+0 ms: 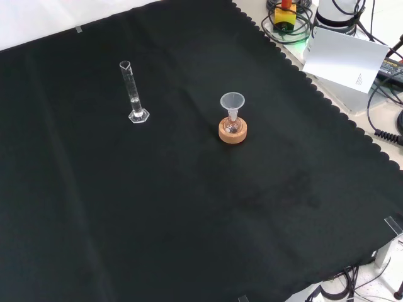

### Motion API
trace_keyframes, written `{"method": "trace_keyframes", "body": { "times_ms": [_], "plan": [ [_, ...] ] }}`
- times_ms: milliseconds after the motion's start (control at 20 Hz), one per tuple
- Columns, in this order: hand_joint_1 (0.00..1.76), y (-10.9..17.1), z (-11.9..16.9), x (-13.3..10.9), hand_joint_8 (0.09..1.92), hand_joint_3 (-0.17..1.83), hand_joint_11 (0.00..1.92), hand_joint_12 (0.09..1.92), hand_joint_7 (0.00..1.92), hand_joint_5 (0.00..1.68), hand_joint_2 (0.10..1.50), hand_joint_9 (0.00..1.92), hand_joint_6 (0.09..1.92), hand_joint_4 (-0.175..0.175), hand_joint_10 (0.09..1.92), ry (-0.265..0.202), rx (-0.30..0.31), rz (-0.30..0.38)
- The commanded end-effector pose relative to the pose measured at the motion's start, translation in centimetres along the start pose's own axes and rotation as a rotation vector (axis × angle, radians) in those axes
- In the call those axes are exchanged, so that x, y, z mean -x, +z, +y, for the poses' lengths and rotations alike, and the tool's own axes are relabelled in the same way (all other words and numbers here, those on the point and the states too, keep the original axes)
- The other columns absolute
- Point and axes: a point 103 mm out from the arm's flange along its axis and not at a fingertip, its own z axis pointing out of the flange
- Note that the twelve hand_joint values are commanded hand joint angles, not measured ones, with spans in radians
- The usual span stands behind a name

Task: Pick up the graduated cylinder.

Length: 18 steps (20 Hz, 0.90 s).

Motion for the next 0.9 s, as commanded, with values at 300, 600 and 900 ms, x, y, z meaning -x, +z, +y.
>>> {"method": "trace_keyframes", "body": {
  "times_ms": [300,600,900],
  "plan": [
    [0.06,0.0,0.2,0.6,0.37,0.02,0.04,1.37,0.0,0.17,1.4,0.39,0.09,-0.024,0.09,0.007,0.008,-0.007],
    [0.07,0.5,0.8,1.0,0.37,0.02,0.04,1.37,0.0,0.18,1.4,0.39,0.09,-0.023,0.09,0.025,0.003,-0.004],
    [0.09,2.7,2.9,2.2,0.37,0.02,0.04,1.37,0.0,0.18,1.39,0.39,0.09,-0.024,0.09,0.071,-0.014,0.025]
  ]
}}
